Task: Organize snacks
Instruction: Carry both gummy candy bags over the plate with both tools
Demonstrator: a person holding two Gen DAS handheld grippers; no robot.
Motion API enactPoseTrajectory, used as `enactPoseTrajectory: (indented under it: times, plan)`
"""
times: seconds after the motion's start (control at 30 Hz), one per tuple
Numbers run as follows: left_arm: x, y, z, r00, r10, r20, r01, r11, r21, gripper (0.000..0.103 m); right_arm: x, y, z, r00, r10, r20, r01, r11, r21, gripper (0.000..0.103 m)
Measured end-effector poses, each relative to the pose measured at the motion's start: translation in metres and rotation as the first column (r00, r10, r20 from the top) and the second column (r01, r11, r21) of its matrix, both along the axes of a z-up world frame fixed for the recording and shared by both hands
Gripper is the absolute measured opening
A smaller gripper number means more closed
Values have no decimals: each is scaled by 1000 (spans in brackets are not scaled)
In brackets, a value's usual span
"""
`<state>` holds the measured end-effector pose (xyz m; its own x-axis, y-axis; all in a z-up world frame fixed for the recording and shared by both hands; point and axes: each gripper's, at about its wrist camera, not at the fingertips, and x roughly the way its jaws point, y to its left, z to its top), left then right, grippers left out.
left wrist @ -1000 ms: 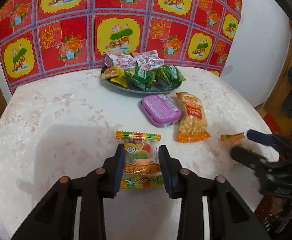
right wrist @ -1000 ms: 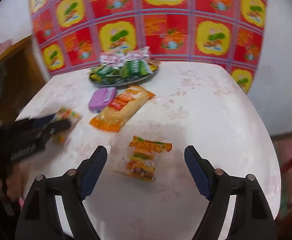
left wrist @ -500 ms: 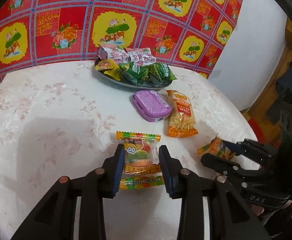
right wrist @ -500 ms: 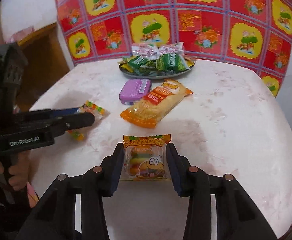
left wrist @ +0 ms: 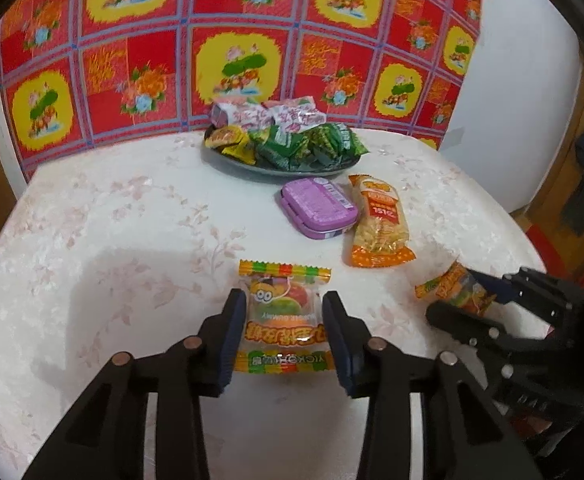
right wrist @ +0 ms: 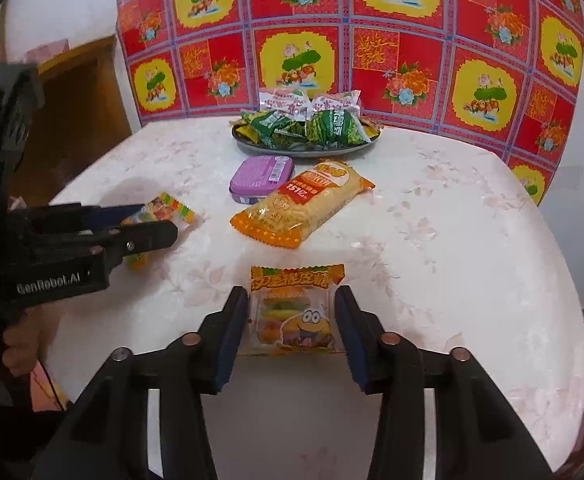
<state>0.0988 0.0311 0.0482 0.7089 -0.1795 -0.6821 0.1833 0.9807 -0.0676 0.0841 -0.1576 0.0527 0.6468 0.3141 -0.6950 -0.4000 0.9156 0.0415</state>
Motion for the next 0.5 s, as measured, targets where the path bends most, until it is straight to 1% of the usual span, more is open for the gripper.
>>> enactPoseTrajectory:
  times: [0.1,0.2,0.3,0.4,0.5]
  plan:
    - [-6,-8,-1,1000,-6,25,4,998,56,38,-2,-2,-1,1000,3,20,-3,1000,14,44]
    - [-8,-11,-1,999,1,42,-4,996,88,38,-3,-3,-2,1000,-7,25,6,999,34,43]
    - [-8,-11,2,998,14,55,-19,996,91,38,-3,-4,1,1000,-18,19,18,999,38,43]
    - [-12,-8,11,997,23,70,-28,997,74,38,-3,-2,5,1000,5,12,-5,999,41,43]
    - [-17,-8,22,996,19,84,-25,997,76,38,-1,2,10,1000,14,7,-14,999,35,43]
